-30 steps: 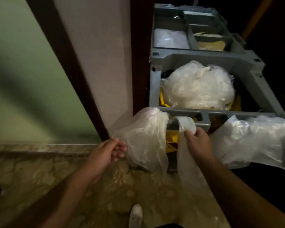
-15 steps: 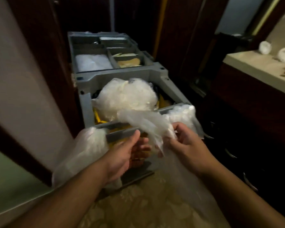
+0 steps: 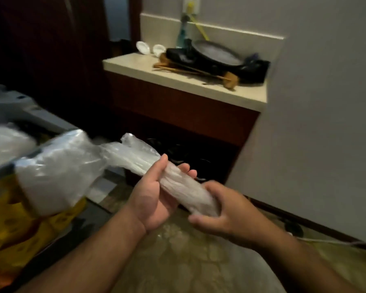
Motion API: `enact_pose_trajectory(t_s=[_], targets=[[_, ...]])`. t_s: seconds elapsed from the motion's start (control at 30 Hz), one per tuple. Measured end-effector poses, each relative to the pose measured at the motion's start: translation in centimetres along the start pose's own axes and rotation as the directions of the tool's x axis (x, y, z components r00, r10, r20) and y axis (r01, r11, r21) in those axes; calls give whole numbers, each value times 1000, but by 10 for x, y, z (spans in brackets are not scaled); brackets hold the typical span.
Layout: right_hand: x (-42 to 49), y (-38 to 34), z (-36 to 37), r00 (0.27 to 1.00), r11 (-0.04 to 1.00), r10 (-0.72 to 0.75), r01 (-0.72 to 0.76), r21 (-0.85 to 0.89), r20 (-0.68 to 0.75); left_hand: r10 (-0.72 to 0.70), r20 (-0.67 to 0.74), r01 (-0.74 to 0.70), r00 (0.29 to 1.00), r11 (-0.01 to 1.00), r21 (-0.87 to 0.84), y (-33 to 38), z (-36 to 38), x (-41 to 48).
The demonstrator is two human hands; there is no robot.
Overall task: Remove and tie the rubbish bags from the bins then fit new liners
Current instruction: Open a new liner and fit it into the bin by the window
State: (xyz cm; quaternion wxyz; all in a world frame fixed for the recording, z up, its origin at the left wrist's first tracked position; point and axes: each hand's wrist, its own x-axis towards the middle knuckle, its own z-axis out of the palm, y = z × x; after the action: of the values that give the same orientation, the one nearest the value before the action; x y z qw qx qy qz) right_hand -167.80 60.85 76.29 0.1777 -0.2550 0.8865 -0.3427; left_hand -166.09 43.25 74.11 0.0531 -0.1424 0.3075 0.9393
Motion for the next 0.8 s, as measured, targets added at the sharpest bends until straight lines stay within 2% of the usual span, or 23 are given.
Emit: enact_pose_trajectory(t_s=[0.07, 0.1, 0.17, 0.27, 0.33, 0.4, 0.47, 0.5, 0.57, 0.67, 0.8], targets=[[-31, 45, -27, 993, 946, 110, -117, -301, -38, -37, 46, 37, 998, 999, 4, -44, 38, 15], [-45, 68, -38, 983, 909, 161, -181, -375, -85, -55, 66, 54, 996, 999, 4, -65, 56, 21], [-75, 115, -58, 944, 858, 255, -321, -401, -210, -102, 93, 97, 990, 994, 57, -101, 87, 32], [-123, 185, -91, 830, 820, 352, -496, -284, -433, -191, 117, 170, 975, 971, 165, -151, 129, 55], [-158, 218, -115, 681, 847, 453, -531, 39, -575, -272, 150, 234, 951, 945, 230, -186, 156, 72], [-190, 237, -136, 506, 823, 560, -426, 375, -656, -353, 191, 294, 916, 914, 281, -223, 182, 88], [-217, 259, -154, 353, 724, 689, -310, 616, -633, -445, 232, 359, 865, 871, 336, -264, 210, 107], [-227, 272, -162, 291, 665, 745, -242, 707, -601, -497, 250, 391, 831, 841, 373, -286, 224, 117], [-245, 298, -180, 205, 544, 823, -13, 839, -530, -592, 294, 439, 750, 779, 449, -329, 251, 139], [-267, 322, -213, 169, 378, 872, 363, 852, -459, -701, 331, 499, 632, 694, 519, -388, 298, 171], [-293, 349, -253, 234, 166, 877, 672, 722, -419, -836, 313, 595, 451, 543, 592, -460, 363, 198]])
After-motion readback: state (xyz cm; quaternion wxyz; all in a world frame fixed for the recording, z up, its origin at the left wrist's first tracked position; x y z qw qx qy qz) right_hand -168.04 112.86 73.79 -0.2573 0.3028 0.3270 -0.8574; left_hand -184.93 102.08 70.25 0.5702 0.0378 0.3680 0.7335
